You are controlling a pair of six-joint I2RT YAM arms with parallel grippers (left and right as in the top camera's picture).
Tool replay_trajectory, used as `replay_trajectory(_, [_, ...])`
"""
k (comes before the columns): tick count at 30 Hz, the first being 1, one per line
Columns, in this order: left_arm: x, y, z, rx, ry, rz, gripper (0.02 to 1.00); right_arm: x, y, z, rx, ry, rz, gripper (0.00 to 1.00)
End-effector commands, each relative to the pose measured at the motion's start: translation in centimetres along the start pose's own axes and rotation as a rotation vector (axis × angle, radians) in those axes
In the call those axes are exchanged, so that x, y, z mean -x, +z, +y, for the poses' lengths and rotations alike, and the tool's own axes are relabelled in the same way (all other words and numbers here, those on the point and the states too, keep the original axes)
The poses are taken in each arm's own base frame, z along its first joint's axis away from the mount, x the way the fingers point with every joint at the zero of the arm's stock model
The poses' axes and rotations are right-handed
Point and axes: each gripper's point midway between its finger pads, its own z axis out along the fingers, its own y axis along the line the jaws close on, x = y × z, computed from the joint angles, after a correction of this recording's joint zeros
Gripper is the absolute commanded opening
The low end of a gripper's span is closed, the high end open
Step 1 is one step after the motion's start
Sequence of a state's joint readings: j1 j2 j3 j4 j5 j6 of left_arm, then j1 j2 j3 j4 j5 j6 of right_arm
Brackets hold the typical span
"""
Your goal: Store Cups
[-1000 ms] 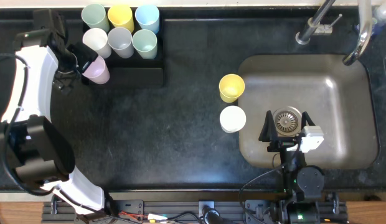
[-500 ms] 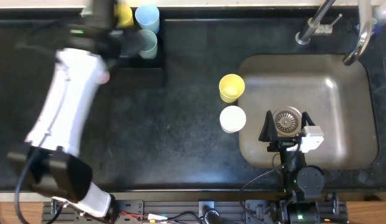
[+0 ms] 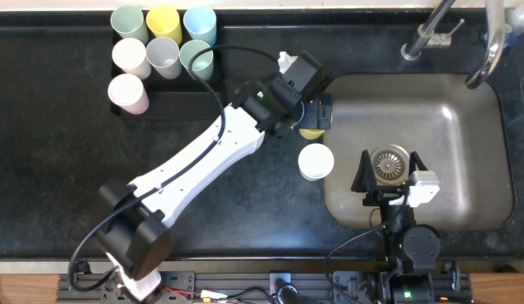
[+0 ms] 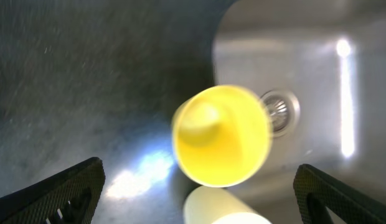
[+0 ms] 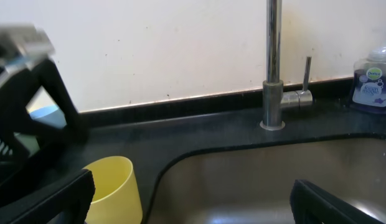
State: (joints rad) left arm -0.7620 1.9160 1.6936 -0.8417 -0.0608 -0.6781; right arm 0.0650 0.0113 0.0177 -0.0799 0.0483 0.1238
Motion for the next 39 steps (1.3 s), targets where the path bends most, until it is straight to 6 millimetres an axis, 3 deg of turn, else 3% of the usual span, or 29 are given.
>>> replay_trajectory(1, [-0.6, 1.5, 1.1, 0.040, -0.020, 0.050, 0.998, -0.3, 0.0, -0.1, 0.000, 0.003, 0.000, 0.998])
replay_trajectory(10, [-2.1, 4.3, 1.6, 0.061, -0.047, 0.120, 0.998, -0.3, 0.0, -0.1, 0.000, 0.004, 0.000, 0.998])
replay_trajectory(19, [-2.1, 5.0, 1.6, 0.066, -0.068, 0.116, 0.998, -0.3, 0.0, -0.1, 0.000, 0.004, 0.000, 0.998])
replay_trajectory(20, [-2.1, 5.2, 1.7, 0.068, -0.069, 0.117, 0.945, -0.3, 0.0, -0.1, 0.000, 0.004, 0.000, 0.996])
replay_trajectory(22, [-2.1, 5.4, 1.8, 0.079, -0.077, 0.113, 0.649, -0.3, 0.0, -0.1, 0.000, 0.004, 0.000, 0.996])
replay_trajectory(24, [-2.0, 5.5, 2.0, 0.087, -0.098, 0.108, 0.121, -0.3, 0.0, -0.1, 0.000, 0.004, 0.000, 0.998])
replay_trajectory(31, [0.3, 4.5, 2.0, 0.078, -0.118, 0.049, 0.036, -0.3, 0.0, -0.1, 0.000, 0.003, 0.000, 0.998])
replay_trajectory(35, [3.4, 1.4, 3.2, 0.088, -0.156, -0.036, 0.036, -0.3, 0.0, -0.1, 0.000, 0.003, 0.000, 0.998])
replay_trajectory(39, [5.9, -2.6, 7.0, 0.103, -0.273, -0.081, 0.036, -0.3, 0.0, -0.1, 0.000, 0.003, 0.000, 0.996])
